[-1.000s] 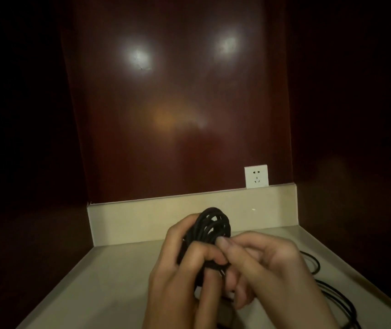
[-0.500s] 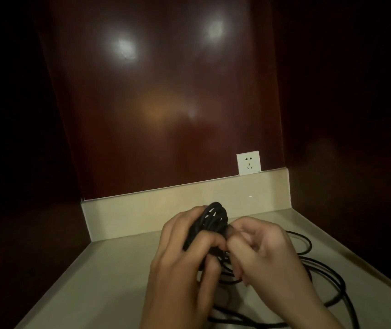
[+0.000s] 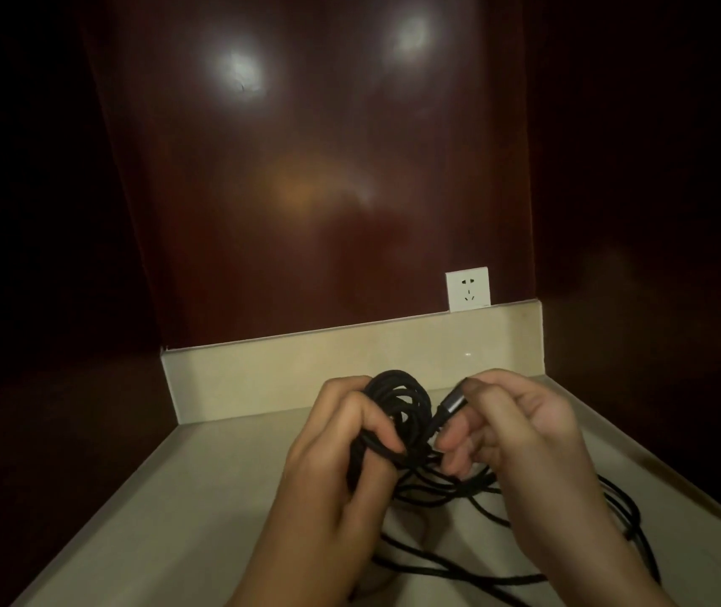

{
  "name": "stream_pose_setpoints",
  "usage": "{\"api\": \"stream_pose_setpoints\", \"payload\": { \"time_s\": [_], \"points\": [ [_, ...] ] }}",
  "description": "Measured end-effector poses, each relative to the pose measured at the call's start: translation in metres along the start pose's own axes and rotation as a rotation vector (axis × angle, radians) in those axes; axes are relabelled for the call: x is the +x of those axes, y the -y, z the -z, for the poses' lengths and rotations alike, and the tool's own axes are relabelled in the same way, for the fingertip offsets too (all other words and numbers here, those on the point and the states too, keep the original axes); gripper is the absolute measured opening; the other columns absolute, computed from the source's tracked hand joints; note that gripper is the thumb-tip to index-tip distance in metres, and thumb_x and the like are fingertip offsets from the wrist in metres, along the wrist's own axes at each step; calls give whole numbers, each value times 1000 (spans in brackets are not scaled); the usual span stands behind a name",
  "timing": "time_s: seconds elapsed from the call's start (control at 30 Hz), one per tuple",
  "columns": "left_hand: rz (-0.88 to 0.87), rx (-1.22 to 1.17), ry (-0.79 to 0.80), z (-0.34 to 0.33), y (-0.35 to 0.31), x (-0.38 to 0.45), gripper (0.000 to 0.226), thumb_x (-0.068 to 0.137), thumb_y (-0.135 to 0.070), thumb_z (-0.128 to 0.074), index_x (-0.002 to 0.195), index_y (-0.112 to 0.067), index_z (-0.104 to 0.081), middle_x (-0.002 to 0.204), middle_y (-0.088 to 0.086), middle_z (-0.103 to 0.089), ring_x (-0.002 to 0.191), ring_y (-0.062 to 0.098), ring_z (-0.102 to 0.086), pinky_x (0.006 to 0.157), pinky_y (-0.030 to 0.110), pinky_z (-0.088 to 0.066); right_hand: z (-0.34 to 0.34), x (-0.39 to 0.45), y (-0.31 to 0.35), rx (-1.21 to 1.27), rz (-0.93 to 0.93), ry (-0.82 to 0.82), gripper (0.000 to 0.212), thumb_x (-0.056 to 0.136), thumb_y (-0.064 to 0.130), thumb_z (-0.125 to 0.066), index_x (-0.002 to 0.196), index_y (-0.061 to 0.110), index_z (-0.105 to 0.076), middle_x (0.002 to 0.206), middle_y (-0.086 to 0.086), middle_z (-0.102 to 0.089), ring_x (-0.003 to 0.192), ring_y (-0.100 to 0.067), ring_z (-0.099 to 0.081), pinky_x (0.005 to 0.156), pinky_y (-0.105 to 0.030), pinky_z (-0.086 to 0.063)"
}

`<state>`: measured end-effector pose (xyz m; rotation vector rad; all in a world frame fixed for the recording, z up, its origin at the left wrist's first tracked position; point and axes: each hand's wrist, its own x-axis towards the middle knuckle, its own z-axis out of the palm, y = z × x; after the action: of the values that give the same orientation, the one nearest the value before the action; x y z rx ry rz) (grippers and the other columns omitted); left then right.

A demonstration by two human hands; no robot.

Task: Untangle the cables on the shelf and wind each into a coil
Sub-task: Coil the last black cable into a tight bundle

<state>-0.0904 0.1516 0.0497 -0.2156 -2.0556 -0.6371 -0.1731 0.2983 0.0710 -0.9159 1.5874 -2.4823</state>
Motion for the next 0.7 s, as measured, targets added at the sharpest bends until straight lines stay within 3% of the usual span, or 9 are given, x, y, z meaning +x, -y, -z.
{"api": "stream_pose_setpoints", "payload": {
  "time_s": [0.07, 0.13, 0.27, 0.37, 0.57, 0.7],
  "points": [
    [84, -182, 27, 1, -3, 2, 10, 87, -32, -49, 89, -30, -58, 105, -8, -62, 91, 8, -61, 70, 30, -49, -1, 0, -1, 39, -6, 8, 26, 97, 1, -45, 75, -5, -58, 52, -18, -61, 37, -19, -52, 39, -23, -42],
    [105, -303, 54, 6, -6, 3, 3, 83, -26, -54, 85, -28, -55, 100, 0, -59, 83, 12, -58, 67, 27, -45, -1, 1, -3, 85, -28, 25, 26, 97, 1, -45, 73, -4, -56, 53, -18, -60, 37, -19, -51, 40, -23, -43],
    [167, -361, 81, 7, -5, 1, 20, 78, -34, -70, 85, -26, -53, 86, -1, -59, 74, 8, -53, 65, 21, -41, -3, 7, -8, 118, -101, 146, 19, 96, 8, -50, 87, -5, -61, 56, -15, -60, 43, -19, -53, 46, -27, -45],
    [233, -334, 17, 4, -3, 2, 36, 69, -45, -81, 79, -26, -52, 81, 4, -64, 72, 25, -58, 64, 35, -46, -5, 11, -12, 72, -98, 231, 16, 95, 11, -54, 100, 0, -65, 56, -14, -59, 45, -20, -53, 47, -28, -46],
    [320, -394, 65, 19, -1, 0, 39, 72, -34, -82, 84, -21, -47, 79, 5, -66, 70, 36, -59, 60, 46, -50, -11, 20, -18, 50, 7, 360, 29, 85, 23, -59, 96, -4, -59, 57, -9, -58, 48, -18, -50, 49, -24, -46],
    [371, -367, 99, 29, 5, 0, 36, 83, -5, -79, 89, -17, -46, 74, -4, -64, 67, 17, -58, 59, 26, -48, -22, 22, -26, 49, 48, 353, 30, 86, 25, -58, 94, -3, -57, 56, -7, -58, 48, -17, -51, 50, -25, -46]
  ]
}}
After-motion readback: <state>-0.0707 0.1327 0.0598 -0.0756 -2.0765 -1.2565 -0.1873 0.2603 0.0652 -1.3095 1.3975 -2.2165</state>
